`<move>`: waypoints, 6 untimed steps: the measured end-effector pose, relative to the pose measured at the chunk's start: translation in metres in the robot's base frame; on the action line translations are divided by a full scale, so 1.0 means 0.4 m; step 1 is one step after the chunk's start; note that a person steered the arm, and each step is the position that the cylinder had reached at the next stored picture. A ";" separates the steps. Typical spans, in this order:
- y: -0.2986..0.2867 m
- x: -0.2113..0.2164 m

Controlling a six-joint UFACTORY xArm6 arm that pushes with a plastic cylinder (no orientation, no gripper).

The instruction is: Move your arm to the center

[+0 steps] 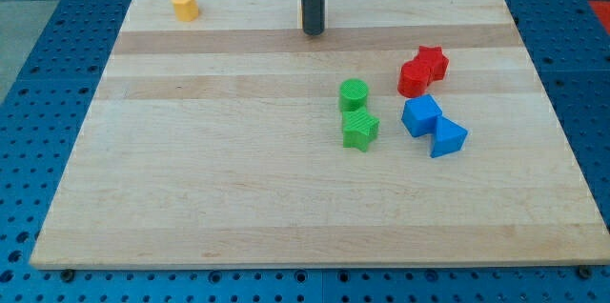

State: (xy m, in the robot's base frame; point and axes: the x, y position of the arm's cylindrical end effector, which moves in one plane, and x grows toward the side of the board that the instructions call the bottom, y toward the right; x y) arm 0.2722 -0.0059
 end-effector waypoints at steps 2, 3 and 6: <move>0.000 0.205; -0.009 0.290; -0.037 0.573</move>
